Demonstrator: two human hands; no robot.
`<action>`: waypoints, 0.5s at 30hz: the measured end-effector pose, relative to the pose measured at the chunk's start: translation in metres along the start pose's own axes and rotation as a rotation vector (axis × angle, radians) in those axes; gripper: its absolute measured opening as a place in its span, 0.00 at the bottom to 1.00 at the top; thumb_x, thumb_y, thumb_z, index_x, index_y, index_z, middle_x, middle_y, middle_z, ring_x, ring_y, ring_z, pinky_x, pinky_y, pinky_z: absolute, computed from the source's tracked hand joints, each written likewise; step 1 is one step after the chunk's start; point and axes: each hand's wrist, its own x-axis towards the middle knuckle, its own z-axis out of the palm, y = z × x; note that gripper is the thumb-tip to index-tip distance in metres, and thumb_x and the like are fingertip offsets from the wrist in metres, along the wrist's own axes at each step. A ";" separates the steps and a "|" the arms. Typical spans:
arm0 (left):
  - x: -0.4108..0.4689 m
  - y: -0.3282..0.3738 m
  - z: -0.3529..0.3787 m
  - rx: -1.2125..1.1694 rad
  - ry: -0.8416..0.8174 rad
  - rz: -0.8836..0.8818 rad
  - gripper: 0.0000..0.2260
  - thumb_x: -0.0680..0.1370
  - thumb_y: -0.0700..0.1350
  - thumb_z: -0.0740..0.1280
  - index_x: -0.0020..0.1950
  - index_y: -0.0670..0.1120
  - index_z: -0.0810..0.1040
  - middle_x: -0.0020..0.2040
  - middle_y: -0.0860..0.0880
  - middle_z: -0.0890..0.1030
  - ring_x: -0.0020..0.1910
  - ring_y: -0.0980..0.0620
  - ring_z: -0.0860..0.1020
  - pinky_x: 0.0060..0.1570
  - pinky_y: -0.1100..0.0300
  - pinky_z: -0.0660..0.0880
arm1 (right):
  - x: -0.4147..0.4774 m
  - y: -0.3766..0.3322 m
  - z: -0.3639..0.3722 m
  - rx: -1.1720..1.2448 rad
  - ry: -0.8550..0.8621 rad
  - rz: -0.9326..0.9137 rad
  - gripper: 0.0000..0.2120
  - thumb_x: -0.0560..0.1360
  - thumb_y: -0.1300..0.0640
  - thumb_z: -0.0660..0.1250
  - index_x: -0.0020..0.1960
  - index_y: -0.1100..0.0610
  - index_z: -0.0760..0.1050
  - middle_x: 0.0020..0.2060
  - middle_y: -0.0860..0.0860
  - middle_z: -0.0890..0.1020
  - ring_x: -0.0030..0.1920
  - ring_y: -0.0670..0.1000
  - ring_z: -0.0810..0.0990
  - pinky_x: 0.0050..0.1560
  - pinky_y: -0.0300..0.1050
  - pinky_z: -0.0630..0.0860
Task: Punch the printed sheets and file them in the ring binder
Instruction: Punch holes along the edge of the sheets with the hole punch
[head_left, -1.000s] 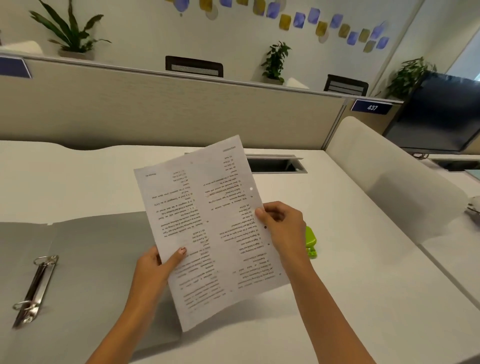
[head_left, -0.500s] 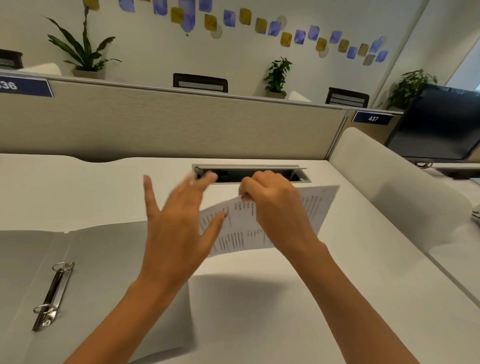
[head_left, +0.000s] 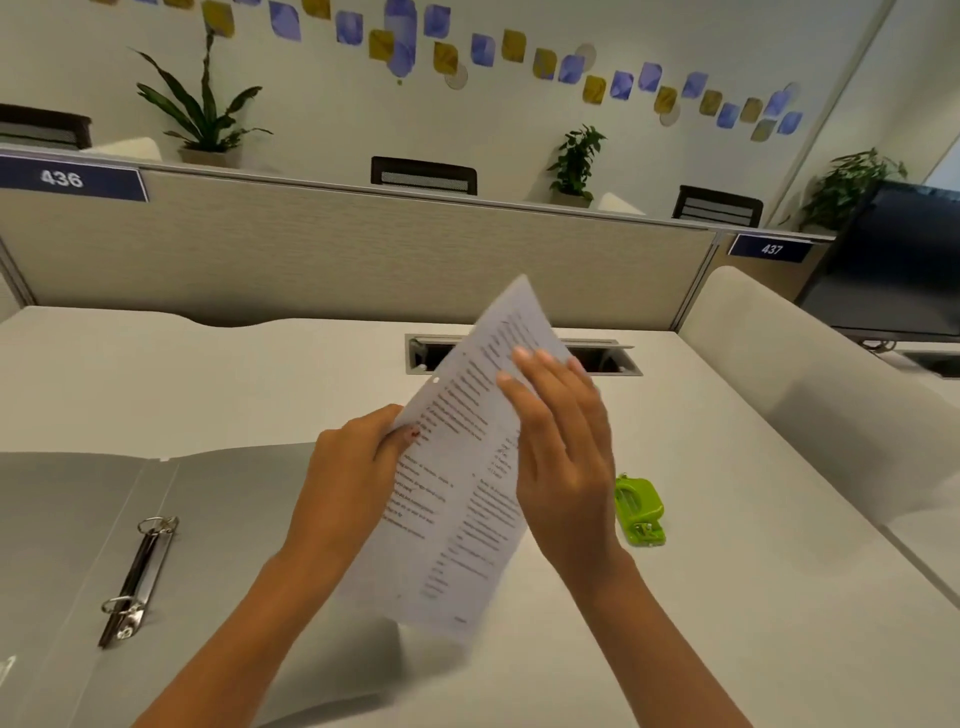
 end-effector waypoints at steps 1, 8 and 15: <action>0.000 -0.008 0.001 -0.067 0.018 -0.054 0.08 0.81 0.49 0.60 0.53 0.53 0.78 0.40 0.56 0.82 0.35 0.57 0.81 0.30 0.70 0.74 | -0.010 -0.001 0.001 0.003 0.046 0.077 0.16 0.78 0.60 0.67 0.64 0.59 0.70 0.65 0.59 0.75 0.69 0.56 0.71 0.70 0.56 0.68; -0.010 -0.046 0.020 -0.509 0.052 -0.452 0.08 0.80 0.47 0.63 0.55 0.51 0.81 0.44 0.49 0.86 0.42 0.46 0.85 0.43 0.48 0.81 | -0.064 -0.003 0.003 0.224 -0.109 1.109 0.23 0.77 0.55 0.66 0.70 0.52 0.64 0.68 0.49 0.69 0.67 0.47 0.69 0.65 0.38 0.68; -0.017 -0.065 0.046 -0.655 -0.003 -0.611 0.06 0.79 0.46 0.65 0.52 0.47 0.81 0.44 0.45 0.86 0.42 0.44 0.85 0.44 0.46 0.81 | -0.091 0.029 0.000 0.480 -0.239 1.498 0.06 0.76 0.57 0.68 0.50 0.48 0.80 0.43 0.46 0.86 0.45 0.48 0.85 0.50 0.52 0.82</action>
